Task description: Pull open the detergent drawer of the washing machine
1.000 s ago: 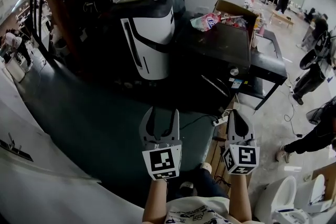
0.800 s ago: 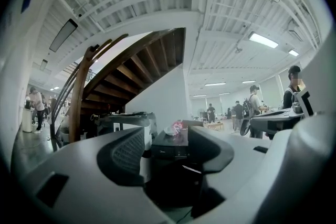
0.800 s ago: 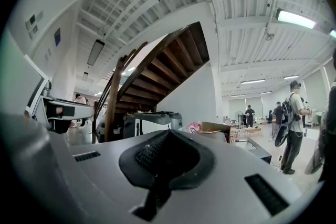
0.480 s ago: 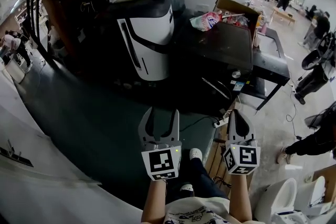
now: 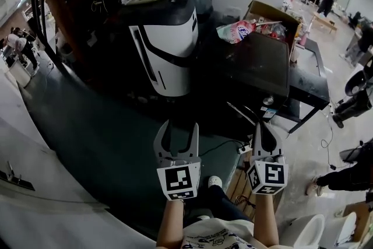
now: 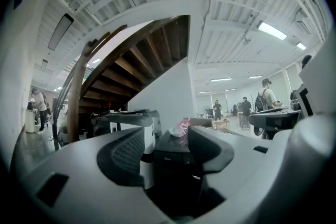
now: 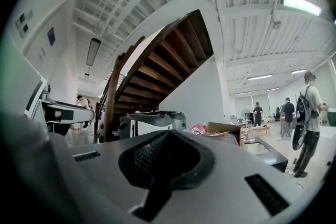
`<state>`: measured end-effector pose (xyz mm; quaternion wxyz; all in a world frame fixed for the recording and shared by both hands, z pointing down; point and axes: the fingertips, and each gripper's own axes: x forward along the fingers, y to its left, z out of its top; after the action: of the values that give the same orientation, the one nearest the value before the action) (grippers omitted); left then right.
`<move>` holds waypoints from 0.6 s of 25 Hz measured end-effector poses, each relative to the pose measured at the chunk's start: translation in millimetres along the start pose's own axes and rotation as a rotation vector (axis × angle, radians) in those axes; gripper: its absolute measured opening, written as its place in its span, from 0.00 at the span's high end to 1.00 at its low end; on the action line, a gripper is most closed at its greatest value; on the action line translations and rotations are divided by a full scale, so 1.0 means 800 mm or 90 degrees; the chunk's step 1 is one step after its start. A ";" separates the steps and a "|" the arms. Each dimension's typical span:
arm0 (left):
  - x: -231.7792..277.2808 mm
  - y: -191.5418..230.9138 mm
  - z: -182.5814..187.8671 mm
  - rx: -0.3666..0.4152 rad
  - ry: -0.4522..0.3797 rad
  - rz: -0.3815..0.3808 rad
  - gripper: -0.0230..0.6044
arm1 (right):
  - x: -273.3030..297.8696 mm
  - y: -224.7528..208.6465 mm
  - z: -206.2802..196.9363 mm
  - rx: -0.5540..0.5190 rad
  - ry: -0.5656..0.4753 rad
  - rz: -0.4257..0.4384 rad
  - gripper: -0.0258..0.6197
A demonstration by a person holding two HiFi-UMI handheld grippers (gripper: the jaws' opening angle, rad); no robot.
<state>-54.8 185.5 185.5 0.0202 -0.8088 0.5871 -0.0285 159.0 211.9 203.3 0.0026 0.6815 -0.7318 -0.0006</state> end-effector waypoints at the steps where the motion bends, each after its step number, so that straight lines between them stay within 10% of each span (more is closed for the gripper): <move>1: 0.016 0.001 0.002 0.000 0.002 0.005 0.56 | 0.017 -0.007 0.003 0.001 0.000 0.004 0.94; 15: 0.196 0.011 0.011 0.000 0.020 0.062 0.56 | 0.211 -0.070 0.017 0.008 -0.003 0.059 0.94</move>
<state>-14.0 33.8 179.9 0.0120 -0.7785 0.6263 -0.0404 202.8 39.3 190.1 -0.0034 0.6469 -0.7625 0.0028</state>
